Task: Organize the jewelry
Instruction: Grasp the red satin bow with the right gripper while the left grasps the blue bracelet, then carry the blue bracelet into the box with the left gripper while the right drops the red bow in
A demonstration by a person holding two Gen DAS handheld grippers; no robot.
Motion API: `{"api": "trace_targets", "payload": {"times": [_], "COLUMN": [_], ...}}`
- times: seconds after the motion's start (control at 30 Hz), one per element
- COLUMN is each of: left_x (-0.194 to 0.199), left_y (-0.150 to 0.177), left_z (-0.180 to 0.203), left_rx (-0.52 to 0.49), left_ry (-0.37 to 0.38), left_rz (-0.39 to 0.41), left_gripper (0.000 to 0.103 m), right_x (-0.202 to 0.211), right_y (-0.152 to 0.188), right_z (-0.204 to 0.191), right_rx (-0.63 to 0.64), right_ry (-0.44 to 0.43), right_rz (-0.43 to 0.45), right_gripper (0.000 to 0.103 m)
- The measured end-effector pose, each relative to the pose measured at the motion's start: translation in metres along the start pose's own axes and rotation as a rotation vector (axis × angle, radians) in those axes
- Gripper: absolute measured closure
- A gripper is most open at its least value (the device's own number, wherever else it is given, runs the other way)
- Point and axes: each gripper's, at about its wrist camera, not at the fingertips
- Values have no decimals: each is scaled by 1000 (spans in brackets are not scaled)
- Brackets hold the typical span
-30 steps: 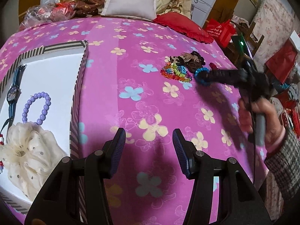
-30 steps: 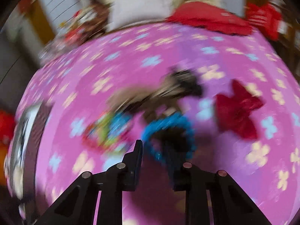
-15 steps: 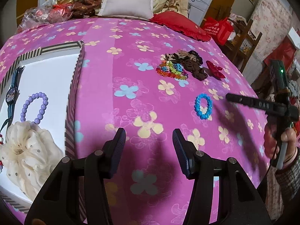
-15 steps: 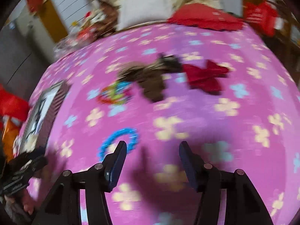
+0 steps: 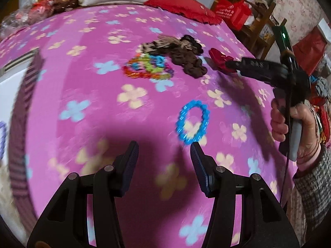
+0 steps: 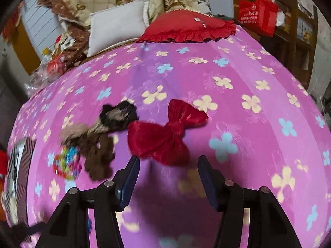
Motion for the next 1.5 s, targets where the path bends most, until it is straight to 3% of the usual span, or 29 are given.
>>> {"api": "trace_targets", "payload": {"times": [0.23,0.3,0.33,0.37,0.4,0.43,0.6,0.83,1.13,1.5], "left_x": [-29,-32,-33,-34,-34,-34,-17,39,107,133], "left_y": [-21,-22,-21,-19,-17,-15,-8,-2,3,-12], "left_z": [23,30,34,40,43,46,39,5,-46,-176], "left_rx": [-57,-81,-98,-124,-144,-150,-132,-53,20,192], "left_ry": [12,20,21,18,22,73,76,97,69,-66], "left_rz": [-18,-15,-8,-4,4,-13,7,85,225,315], "left_gripper": [52,52,56,76,84,93,95,95,95,95], "right_x": [-26,-30,-31,-31,-31,-30,-8,39,78,59], "right_y": [-11,-13,-14,-15,-15,-14,-6,3,13,52], "right_z": [-2,-7,-7,-7,-7,-5,-3,-26,-113,-285], "right_rx": [-16,8,14,14,9,-1,-12,70,220,462], "right_ry": [31,63,75,75,73,66,72,93,11,-180], "right_rz": [-13,-6,-4,-4,-7,-17,-7,56,81,-1], "right_gripper": [47,53,61,73,80,87,88,88,88,88]}}
Point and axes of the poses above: each gripper's, at about its wrist camera, not at the fingertips, and x roughly against the way its jaws point, z to its right, y to its underside, and after that the axes turned 1 degree about x, right-handed
